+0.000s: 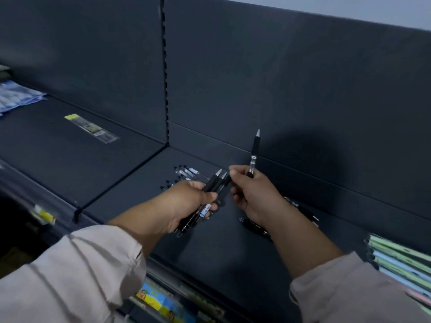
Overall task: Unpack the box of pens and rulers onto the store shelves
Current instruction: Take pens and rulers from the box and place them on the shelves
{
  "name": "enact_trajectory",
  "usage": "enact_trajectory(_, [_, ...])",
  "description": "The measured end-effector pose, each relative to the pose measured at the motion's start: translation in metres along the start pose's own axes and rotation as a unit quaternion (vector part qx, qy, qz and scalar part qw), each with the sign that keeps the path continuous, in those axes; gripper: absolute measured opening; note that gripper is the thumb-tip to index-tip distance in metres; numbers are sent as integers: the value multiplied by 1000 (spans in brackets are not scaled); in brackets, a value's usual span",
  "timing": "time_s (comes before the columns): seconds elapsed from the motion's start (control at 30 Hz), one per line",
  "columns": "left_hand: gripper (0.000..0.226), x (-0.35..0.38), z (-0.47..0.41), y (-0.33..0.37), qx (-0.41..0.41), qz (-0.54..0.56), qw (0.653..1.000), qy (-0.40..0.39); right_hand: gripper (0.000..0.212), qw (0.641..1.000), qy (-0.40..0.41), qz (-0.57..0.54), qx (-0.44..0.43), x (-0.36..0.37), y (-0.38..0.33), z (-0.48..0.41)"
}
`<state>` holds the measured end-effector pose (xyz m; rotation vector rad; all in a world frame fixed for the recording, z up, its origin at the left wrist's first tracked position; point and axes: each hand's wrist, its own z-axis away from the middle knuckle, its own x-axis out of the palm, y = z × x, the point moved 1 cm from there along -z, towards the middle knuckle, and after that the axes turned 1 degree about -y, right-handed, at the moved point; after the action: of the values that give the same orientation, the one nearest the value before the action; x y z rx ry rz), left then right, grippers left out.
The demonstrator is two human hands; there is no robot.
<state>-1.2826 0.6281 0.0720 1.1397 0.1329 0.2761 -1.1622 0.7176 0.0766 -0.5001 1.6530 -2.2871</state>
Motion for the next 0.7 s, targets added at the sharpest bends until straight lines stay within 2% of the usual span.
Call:
enact_trajectory(0.07, [8, -12, -1, 1, 5, 14, 1000, 16, 13, 1000, -1, -11, 4, 8, 3, -6])
enact_trajectory(0.2, [13, -48, -10, 11, 52, 123, 979, 151, 13, 994, 25, -102, 31, 17, 12, -22])
enact_trajectory(0.27, [13, -66, -12, 18, 66, 182, 963, 187, 14, 990, 48, -130, 41, 21, 17, -29])
enact_trajectory(0.37, [15, -80, -15, 22, 55, 241, 952, 179, 14, 988, 66, -129, 54, 29, 23, -34])
enact_trajectory(0.47, [18, -77, -19, 20, 21, 265, 954, 140, 16, 993, 74, -66, 67, 34, 27, -34])
enact_trajectory(0.6, [21, -67, -24, 16, -16, 265, 960, 88, 14, 993, 92, 45, 50, 30, 25, -30])
enact_trajectory(0.7, [19, -58, -28, 16, -26, 248, 966, 60, 12, 994, 63, 86, 20, 23, 19, -21])
